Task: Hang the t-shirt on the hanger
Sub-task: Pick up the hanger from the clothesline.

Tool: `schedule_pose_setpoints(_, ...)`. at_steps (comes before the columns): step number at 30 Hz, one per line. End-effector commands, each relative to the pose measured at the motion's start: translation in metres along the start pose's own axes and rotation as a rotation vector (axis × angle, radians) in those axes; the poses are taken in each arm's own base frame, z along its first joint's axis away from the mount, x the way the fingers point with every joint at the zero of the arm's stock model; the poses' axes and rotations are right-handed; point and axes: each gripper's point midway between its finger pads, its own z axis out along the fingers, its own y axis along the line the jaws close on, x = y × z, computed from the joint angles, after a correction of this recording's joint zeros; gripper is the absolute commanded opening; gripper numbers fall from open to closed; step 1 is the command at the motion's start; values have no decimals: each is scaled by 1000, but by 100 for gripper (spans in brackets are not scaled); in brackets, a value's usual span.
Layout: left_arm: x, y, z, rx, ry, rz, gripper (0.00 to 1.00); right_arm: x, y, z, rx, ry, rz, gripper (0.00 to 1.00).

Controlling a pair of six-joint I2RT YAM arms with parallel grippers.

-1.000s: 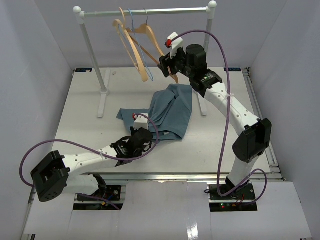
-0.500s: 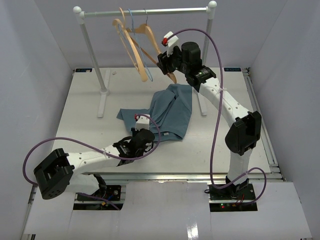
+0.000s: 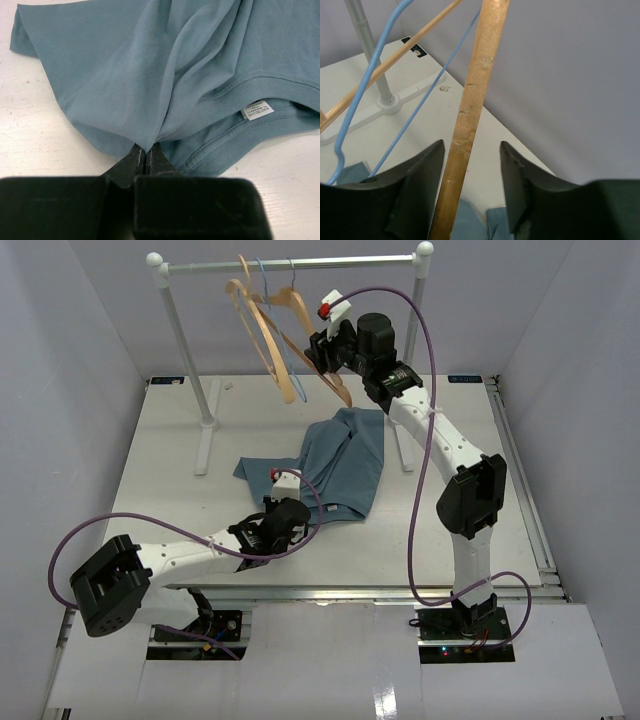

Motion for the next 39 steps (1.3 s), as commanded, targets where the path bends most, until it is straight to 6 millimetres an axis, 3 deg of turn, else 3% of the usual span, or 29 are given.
schedule_pose_setpoints(1, -9, -4, 0, 8, -16, -17, 0, -28, -15, 5, 50, -92, -27, 48)
schedule_pose_setpoints(6, -6, -8, 3, 14, -5, -9, 0, -29, -19, 3, 67, -90, -46, 40)
schedule_pose_setpoints(10, -4, -8, 4, 13, 1, -1, 0, -43, -23, -1, 88, -128, -58, 15)
schedule_pose_setpoints(12, -4, -8, 4, 12, 2, -1, 0, -45, -26, -3, 108, -131, -56, 8)
schedule_pose_setpoints(23, -6, -9, 3, 17, -1, -3, 0, -79, -30, -42, 159, -182, -97, 8)
schedule_pose_setpoints(26, -6, -9, 2, 19, 0, -1, 0, -81, -32, -45, 170, -176, -104, 8)
schedule_pose_setpoints(39, -6, -9, 3, 13, 2, 3, 0, -37, -42, -32, 227, -69, -93, 8)
